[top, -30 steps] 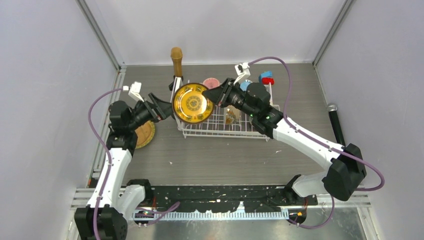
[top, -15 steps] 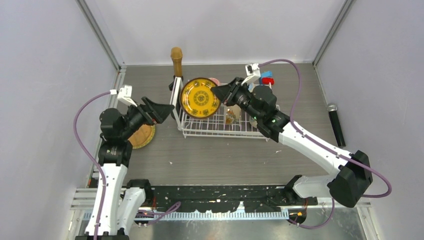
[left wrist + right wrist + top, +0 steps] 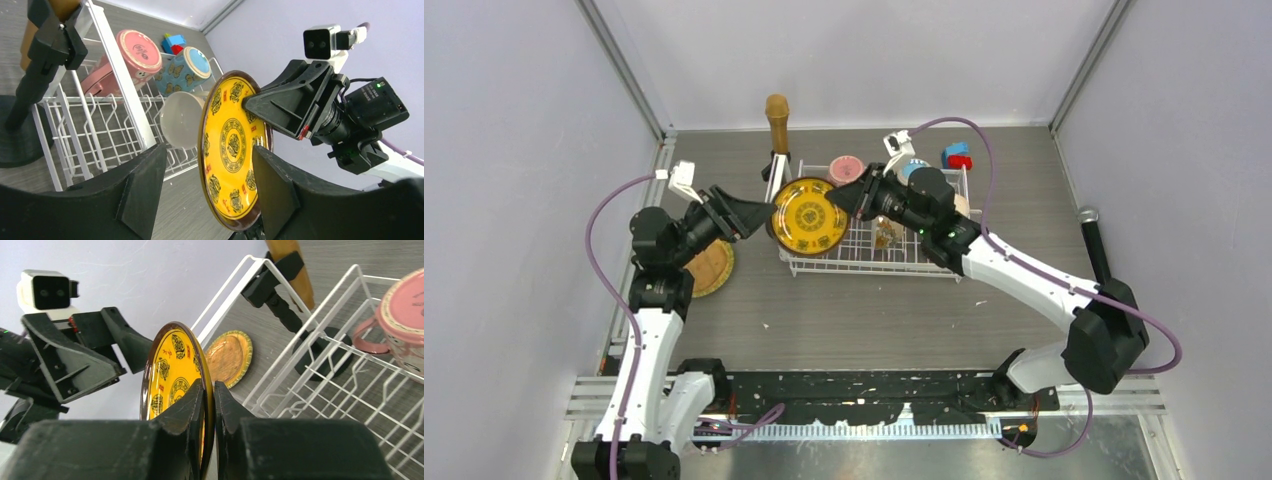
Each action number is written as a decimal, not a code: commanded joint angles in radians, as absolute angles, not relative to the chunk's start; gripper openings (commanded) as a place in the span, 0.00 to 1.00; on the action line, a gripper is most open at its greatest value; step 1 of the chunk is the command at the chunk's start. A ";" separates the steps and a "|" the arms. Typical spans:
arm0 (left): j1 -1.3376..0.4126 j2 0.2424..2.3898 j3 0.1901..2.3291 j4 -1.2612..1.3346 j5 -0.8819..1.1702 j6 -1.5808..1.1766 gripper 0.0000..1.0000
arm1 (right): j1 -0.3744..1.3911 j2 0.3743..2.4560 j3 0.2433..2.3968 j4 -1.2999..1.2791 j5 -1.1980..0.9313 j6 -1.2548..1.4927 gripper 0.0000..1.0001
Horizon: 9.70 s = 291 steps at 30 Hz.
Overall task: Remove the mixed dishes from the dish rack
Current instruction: Pick up the plate from the dish rack, then place the plate at the center of the board, then adjust the distractor at the center of the board, then pick up the bowl from the dish rack.
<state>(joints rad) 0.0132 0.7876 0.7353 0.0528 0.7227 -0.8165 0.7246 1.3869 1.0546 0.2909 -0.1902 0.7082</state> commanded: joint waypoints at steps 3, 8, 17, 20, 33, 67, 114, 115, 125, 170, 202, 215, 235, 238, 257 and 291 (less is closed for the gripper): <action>0.009 0.824 0.724 0.179 0.804 -0.870 0.60 | 0.729 1.403 1.117 0.463 -0.276 0.736 0.01; 0.009 0.821 0.718 0.190 0.810 -0.871 0.44 | 0.729 1.410 1.129 0.464 -0.277 0.740 0.00; 0.009 0.832 0.704 0.253 0.869 -0.895 0.15 | 0.732 1.459 1.169 0.475 -0.266 0.750 0.00; 0.009 0.826 0.703 0.233 0.837 -0.882 0.00 | 0.733 1.461 1.173 0.469 -0.268 0.743 0.04; 0.009 0.687 0.758 -0.152 0.350 -0.794 0.00 | 0.733 1.333 1.055 0.354 0.177 0.718 1.00; 0.009 0.666 0.709 -0.215 -0.098 -0.946 0.00 | 0.724 1.220 0.982 0.255 0.339 0.631 1.00; 0.009 0.492 0.791 -0.613 -0.828 -0.977 0.00 | 0.719 1.215 1.000 0.169 0.322 0.622 1.00; 0.009 0.511 0.781 -0.606 -0.837 -0.980 0.00 | 0.719 1.211 1.000 0.166 0.323 0.622 1.00; 0.097 0.746 0.675 -0.541 -0.734 -1.072 0.00 | 0.719 1.176 0.974 0.154 0.350 0.621 1.00; 0.015 1.124 0.793 -0.267 -0.058 -0.831 1.00 | 0.719 1.158 0.967 0.111 0.347 0.640 1.00; -0.279 1.149 0.897 -0.319 -0.262 -0.743 1.00 | 0.766 1.424 1.233 -0.315 0.459 0.526 0.97; -0.279 1.084 0.911 -0.428 -0.455 -0.703 1.00 | 0.863 1.527 1.323 -0.460 0.697 0.535 0.96; -0.279 0.805 0.858 -0.484 -0.672 -0.701 1.00 | 0.949 1.856 1.696 -0.928 1.137 0.626 0.85; -0.279 0.799 0.857 -0.478 -0.676 -0.694 1.00 | 0.957 1.917 1.763 -0.991 1.200 0.630 0.78; -0.279 0.789 0.837 -0.456 -0.682 -0.687 1.00 | 0.962 2.061 1.871 -1.138 1.197 0.629 0.56; -0.279 0.722 0.824 -0.469 -0.692 -0.699 1.00 | 0.962 1.990 1.805 -1.101 1.411 0.555 0.01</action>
